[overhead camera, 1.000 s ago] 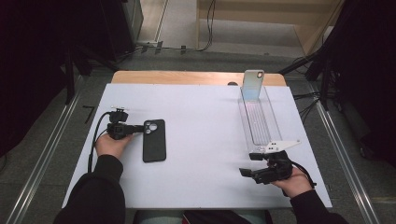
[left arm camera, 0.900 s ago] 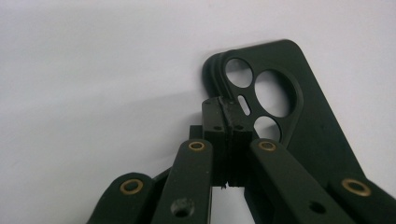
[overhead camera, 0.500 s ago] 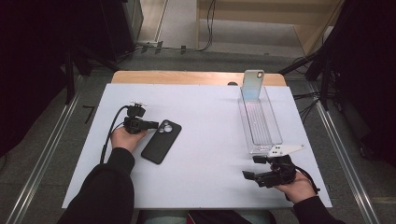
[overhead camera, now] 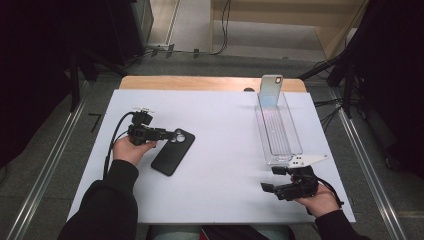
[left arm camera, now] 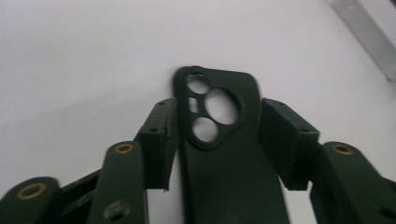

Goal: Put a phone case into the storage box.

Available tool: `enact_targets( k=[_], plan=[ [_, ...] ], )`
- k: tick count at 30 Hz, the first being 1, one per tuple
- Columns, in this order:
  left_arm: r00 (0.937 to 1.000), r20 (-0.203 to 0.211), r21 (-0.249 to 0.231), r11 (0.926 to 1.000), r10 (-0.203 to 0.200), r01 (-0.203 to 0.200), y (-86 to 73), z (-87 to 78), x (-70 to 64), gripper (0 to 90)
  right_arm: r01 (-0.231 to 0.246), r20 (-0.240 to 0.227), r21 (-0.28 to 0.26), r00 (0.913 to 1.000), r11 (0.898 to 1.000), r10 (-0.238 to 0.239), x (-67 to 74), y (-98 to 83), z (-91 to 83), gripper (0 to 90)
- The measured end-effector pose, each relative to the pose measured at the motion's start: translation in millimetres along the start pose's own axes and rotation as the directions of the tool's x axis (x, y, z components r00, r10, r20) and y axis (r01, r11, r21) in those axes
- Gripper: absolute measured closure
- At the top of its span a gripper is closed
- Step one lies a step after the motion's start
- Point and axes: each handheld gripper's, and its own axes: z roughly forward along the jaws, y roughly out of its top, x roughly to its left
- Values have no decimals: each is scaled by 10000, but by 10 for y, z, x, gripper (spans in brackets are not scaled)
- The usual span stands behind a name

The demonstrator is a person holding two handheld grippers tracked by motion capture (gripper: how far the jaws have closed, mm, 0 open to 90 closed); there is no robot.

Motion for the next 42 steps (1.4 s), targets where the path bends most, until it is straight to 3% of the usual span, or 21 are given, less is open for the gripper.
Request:
enact_targets(
  k=[4,10,19,23,28,31,38,42],
  plan=[
    [9990,152,127,9990,426,-428,-39,-82,-134,428,52,-12,18,10000,10000,-52,-3,8,12,204],
    [9962,633,-156,9981,607,-598,-128,-186,-280,397,68,24,7,10000,10000,-68,-12,23,20,204],
    [9875,908,-122,9916,1290,-1285,-313,-282,-452,383,142,-28,92,9999,9999,-142,-7,54,52,204],
    [9846,1225,-257,9921,1247,-1225,-398,-330,-505,382,171,55,79,9998,9998,-171,-15,64,52,204],
    [9805,1250,-167,9885,1514,-1505,-509,-376,-570,383,172,97,161,9998,9997,-173,-35,63,64,204],
    [9780,1531,-286,9899,1416,-1388,-592,-420,-598,383,134,74,148,9999,9998,-135,-46,66,61,204],
    [9752,1579,-478,9877,1549,-1491,-763,-496,-659,394,174,38,215,9998,9996,-174,-65,75,71,204],
    [9643,1900,-611,9825,1845,-1759,-851,-512,-705,418,219,11,247,9998,9995,-219,-57,81,69,204]
  ],
)
